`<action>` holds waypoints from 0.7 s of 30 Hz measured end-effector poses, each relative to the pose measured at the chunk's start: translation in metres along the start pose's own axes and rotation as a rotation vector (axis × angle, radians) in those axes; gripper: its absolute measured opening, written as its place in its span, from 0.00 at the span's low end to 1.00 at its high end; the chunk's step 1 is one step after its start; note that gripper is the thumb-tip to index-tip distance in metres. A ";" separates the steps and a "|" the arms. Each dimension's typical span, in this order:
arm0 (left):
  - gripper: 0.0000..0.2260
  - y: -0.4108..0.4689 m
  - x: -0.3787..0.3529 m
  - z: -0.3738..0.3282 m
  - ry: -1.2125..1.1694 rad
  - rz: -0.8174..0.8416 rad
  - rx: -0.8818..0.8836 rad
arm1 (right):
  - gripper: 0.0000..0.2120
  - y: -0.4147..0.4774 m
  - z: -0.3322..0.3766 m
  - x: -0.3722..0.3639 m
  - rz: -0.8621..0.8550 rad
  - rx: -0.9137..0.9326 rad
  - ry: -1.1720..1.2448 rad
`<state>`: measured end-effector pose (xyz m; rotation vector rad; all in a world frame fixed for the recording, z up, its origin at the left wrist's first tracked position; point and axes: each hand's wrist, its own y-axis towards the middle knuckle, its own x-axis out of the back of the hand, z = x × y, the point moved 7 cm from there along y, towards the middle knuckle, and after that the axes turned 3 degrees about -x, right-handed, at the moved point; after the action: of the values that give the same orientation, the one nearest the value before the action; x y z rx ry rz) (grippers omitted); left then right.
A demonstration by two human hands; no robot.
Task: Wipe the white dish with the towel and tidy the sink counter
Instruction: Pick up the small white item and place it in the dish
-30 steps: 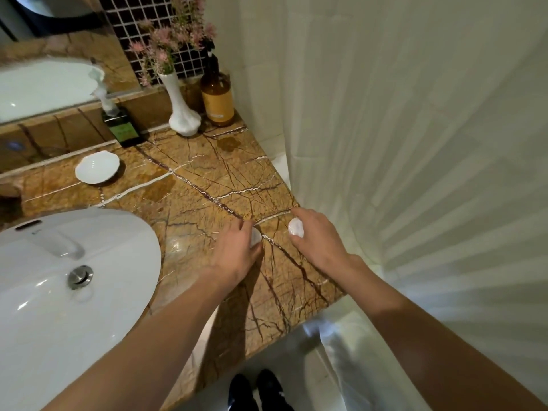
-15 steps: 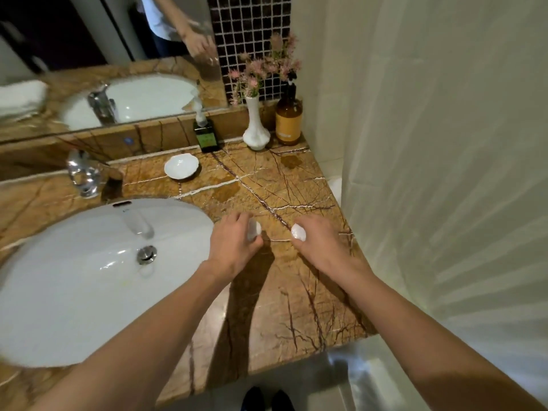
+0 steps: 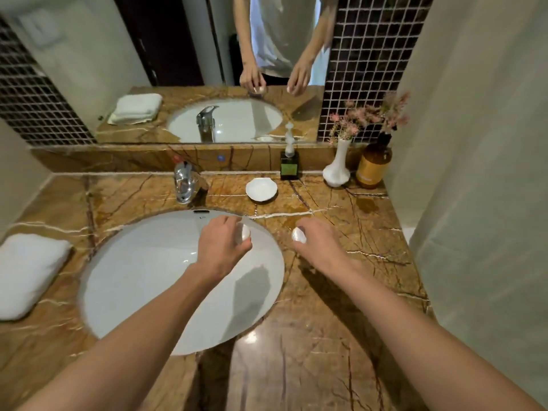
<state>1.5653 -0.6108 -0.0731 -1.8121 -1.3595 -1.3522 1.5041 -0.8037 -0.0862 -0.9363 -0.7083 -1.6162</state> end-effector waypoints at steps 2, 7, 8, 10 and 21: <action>0.21 0.010 0.003 0.015 -0.015 -0.004 0.019 | 0.12 0.017 0.009 -0.007 0.012 -0.005 -0.017; 0.20 0.043 0.006 0.045 -0.030 0.001 0.019 | 0.17 0.061 0.028 -0.021 0.046 -0.033 -0.036; 0.21 0.049 0.005 0.049 -0.033 0.005 0.019 | 0.17 0.068 0.030 -0.023 0.047 -0.046 -0.039; 0.21 0.061 0.004 0.057 -0.051 0.004 0.021 | 0.17 0.081 0.034 -0.028 0.054 -0.063 -0.047; 0.23 0.099 -0.021 0.058 -0.168 0.007 0.021 | 0.26 0.139 0.034 -0.055 0.084 -0.032 -0.068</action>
<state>1.6794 -0.6094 -0.0981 -1.9505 -1.4453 -1.2004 1.6521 -0.7803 -0.1191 -1.0345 -0.6827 -1.5321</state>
